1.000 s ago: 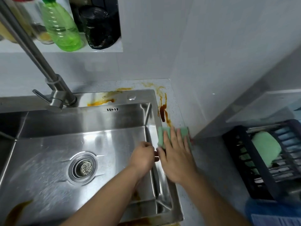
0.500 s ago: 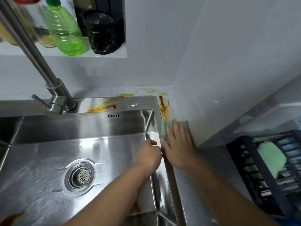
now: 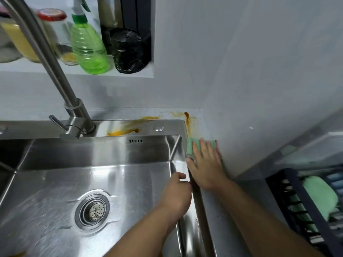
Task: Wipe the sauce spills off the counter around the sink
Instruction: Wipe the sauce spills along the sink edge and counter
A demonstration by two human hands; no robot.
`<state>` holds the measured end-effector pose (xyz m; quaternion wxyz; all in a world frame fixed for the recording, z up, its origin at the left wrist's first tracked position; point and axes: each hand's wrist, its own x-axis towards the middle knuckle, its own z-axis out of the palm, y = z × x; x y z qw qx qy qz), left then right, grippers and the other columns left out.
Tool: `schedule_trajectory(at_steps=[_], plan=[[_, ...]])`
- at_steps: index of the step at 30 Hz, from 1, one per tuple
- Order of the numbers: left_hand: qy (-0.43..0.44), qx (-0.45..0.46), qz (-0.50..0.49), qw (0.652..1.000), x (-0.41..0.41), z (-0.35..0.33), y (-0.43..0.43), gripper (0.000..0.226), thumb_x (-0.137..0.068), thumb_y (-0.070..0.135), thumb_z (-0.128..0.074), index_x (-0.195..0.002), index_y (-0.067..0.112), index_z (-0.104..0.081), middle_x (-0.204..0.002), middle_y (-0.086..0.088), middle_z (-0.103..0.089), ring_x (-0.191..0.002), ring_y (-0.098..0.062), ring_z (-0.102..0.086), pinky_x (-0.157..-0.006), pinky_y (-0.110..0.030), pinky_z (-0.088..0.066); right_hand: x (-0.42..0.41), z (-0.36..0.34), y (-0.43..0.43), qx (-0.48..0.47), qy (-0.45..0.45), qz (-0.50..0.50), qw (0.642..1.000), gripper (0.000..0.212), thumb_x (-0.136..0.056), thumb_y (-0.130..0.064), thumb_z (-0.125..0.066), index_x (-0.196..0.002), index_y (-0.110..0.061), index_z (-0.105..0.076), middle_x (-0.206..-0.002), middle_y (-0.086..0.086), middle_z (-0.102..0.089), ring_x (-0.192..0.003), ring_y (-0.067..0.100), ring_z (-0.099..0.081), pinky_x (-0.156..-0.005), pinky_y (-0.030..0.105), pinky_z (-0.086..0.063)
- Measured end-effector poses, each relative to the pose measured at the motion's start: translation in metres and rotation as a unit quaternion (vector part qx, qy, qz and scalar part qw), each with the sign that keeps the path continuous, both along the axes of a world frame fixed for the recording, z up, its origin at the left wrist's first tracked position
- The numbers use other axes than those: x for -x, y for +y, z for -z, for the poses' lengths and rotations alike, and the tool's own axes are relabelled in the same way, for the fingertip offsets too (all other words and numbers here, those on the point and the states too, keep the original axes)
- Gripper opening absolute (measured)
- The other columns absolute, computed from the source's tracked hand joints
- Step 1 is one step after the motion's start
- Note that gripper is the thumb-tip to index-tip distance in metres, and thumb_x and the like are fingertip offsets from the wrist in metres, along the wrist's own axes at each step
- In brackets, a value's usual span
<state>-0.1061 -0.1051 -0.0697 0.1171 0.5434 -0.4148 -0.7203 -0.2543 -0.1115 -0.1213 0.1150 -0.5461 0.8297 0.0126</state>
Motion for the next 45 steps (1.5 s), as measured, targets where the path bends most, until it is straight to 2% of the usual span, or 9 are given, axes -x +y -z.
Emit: schedule_trajectory(at_steps=[3,7,13,17,20,31,35,41,45], plan=[[-0.004,0.014,0.0,1.0,-0.015,0.008,-0.003,0.023,-0.093,0.006,-0.049,-0.111,0.017,-0.056,-0.087,-0.004,-0.061,-0.075,-0.02,-0.057,-0.055,-0.022,-0.039,0.017,-0.004,-0.078,0.004,-0.044,0.041,0.998,0.068,-0.102,-0.056,-0.013,-0.159,-0.024,0.005,-0.167,0.006,0.015,-0.153,0.027,0.017,-0.12,0.043,0.016],[-0.093,0.193,0.046,0.976,-0.053,0.007,-0.027,0.024,-0.094,0.008,-0.046,-0.106,0.026,-0.057,-0.115,0.002,-0.067,-0.104,-0.018,-0.063,-0.083,-0.027,-0.047,0.024,-0.005,-0.156,0.002,-0.048,0.086,0.995,0.07,-0.102,-0.054,-0.013,-0.16,-0.019,0.004,-0.167,0.012,0.013,-0.153,0.03,0.015,-0.124,0.045,0.01],[-0.307,0.445,0.233,0.808,-0.07,0.012,-0.101,0.053,-0.093,0.023,-0.046,-0.144,0.012,-0.037,-0.157,-0.009,-0.034,-0.146,-0.026,-0.031,-0.117,-0.034,-0.029,0.028,-0.006,-0.125,0.002,-0.043,-0.072,0.996,0.062,-0.103,-0.055,-0.013,-0.159,-0.033,0.0,-0.168,0.003,0.009,-0.154,0.024,0.012,-0.123,0.044,0.011],[-0.383,0.474,0.382,0.695,-0.048,0.021,-0.134,0.077,-0.096,0.029,-0.04,-0.158,0.006,0.0,-0.168,-0.013,0.006,-0.155,-0.025,0.006,-0.126,-0.041,-0.004,0.031,-0.01,-0.14,-0.025,-0.014,0.037,0.999,0.062,-0.103,-0.051,-0.01,-0.16,-0.028,0.0,-0.168,0.013,0.007,-0.154,0.03,0.012,-0.123,0.047,0.013],[-0.42,0.476,0.424,0.646,-0.032,0.026,-0.145,0.081,-0.096,0.03,-0.039,-0.157,0.004,0.007,-0.167,-0.015,0.009,-0.155,-0.024,0.008,-0.126,-0.041,0.002,-0.008,-0.003,-0.147,-0.002,-0.04,-0.065,0.997,0.058,-0.105,-0.045,-0.014,-0.159,-0.031,0.003,-0.168,0.006,0.012,-0.153,0.026,0.017,-0.12,0.043,0.015],[-0.372,0.556,0.382,0.638,-0.045,0.02,-0.114,0.082,-0.094,0.034,-0.042,-0.157,0.005,0.0,-0.166,-0.017,0.01,-0.154,-0.028,0.013,-0.125,-0.043,0.005,0.002,-0.001,-0.161,0.027,-0.037,0.07,0.996,0.059,-0.105,-0.042,-0.018,-0.16,-0.023,-0.008,-0.165,0.019,0.003,-0.153,0.034,0.006,-0.125,0.046,0.001],[-0.364,0.556,0.359,0.655,-0.049,0.018,-0.112,0.075,-0.093,0.035,-0.047,-0.155,0.008,-0.014,-0.167,-0.016,-0.006,-0.155,-0.026,-0.002,-0.125,-0.04,-0.002,-0.033,-0.013,-0.169,0.026,-0.055,-0.064,0.996,0.055,-0.104,-0.048,-0.023,-0.157,-0.035,-0.02,-0.162,0.008,-0.007,-0.151,0.031,-0.011,-0.122,0.053,-0.018],[-0.38,0.51,0.401,0.659,-0.059,0.022,-0.12,0.074,-0.097,0.033,-0.041,-0.158,0.008,-0.006,-0.168,-0.014,-0.004,-0.155,-0.025,-0.002,-0.126,-0.04,0.0,0.037,-0.009,-0.146,-0.001,0.013,0.055,0.998,0.064,-0.102,-0.056,-0.013,-0.16,-0.029,-0.006,-0.167,0.017,-0.001,-0.154,0.034,0.004,-0.124,0.049,0.004],[-0.391,0.501,0.365,0.68,-0.074,0.015,-0.13,0.07,-0.094,0.031,-0.044,-0.154,0.006,-0.018,-0.166,-0.015,-0.014,-0.155,-0.025,-0.01,-0.125,-0.039,-0.007,-0.038,-0.002,-0.168,-0.001,-0.019,0.008,1.0,0.064,-0.101,-0.055,-0.011,-0.159,-0.031,0.002,-0.167,0.009,0.012,-0.153,0.031,0.016,-0.122,0.048,0.014]])
